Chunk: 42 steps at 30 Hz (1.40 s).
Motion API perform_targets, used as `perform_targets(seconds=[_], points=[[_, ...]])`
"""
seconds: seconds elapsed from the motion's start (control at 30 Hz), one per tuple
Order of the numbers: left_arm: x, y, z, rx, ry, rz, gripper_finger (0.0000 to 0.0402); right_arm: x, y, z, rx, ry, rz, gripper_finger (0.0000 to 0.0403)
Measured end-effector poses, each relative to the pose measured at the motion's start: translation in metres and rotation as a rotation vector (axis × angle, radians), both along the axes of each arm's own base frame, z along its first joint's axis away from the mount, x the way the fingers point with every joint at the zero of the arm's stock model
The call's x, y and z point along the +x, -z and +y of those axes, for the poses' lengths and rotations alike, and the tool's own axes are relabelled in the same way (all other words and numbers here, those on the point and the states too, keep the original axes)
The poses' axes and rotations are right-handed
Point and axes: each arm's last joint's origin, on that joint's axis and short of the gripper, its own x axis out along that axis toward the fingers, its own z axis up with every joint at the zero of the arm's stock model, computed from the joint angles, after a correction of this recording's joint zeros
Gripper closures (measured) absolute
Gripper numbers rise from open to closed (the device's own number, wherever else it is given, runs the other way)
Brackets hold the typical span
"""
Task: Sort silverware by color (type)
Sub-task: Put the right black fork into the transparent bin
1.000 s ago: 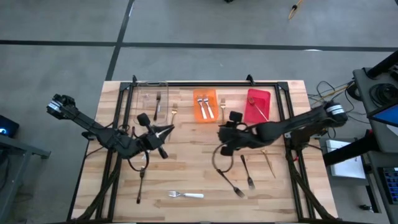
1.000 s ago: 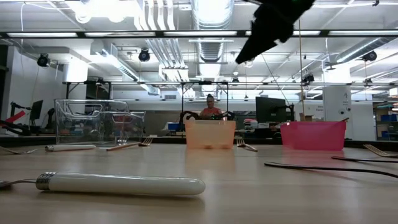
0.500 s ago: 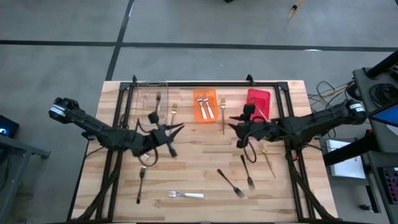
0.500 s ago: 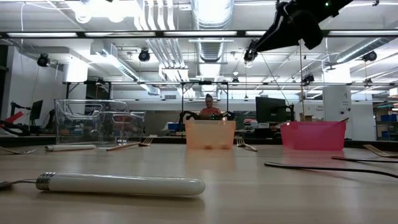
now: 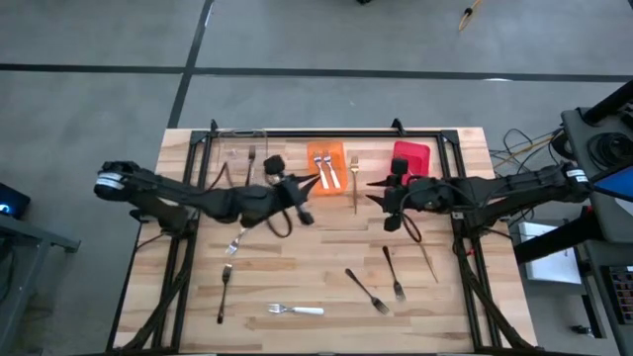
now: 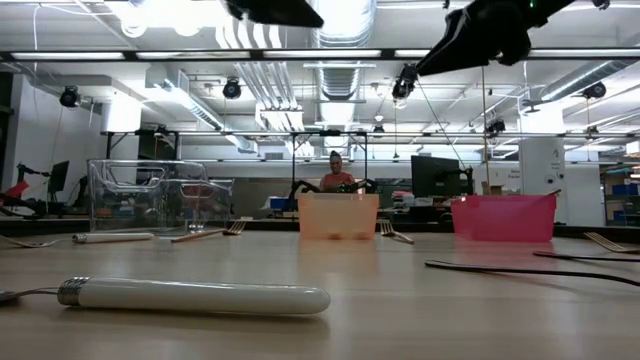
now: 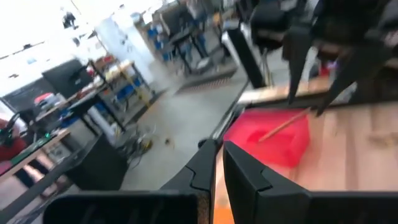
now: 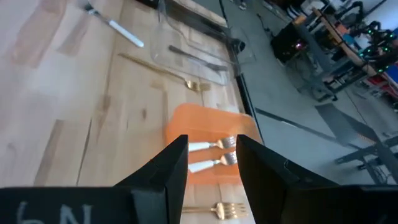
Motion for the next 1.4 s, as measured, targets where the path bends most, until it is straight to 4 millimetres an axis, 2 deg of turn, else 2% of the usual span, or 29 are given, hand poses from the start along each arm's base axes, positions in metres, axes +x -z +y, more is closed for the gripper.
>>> perform_targets(seconds=[0.2, 0.4, 0.77, 1.2, 1.4], points=[[0.028, 0.002, 0.026, -0.041, -0.021, 0.190, 0.0388, -0.003, 0.017, -0.001, -0.036, -0.014, 0.061, 0.0275], [0.056, 0.012, 0.062, -0.151, 0.024, 0.354, 0.0388, -0.007, 0.019, -0.003, -0.059, -0.018, 0.068, 0.0275], [0.093, 0.057, 0.129, -0.327, 0.010, 0.631, 0.0388, -0.016, 0.009, -0.002, -0.046, -0.081, 0.018, 0.0275], [0.095, 0.086, 0.170, -0.423, -0.095, 0.654, 0.0388, -0.019, 0.008, -0.004, -0.060, -0.098, 0.015, 0.0275], [0.092, 0.089, 0.191, -0.538, -0.206, 0.525, 0.0388, -0.020, 0.008, -0.005, -0.063, -0.091, 0.013, 0.0275]])
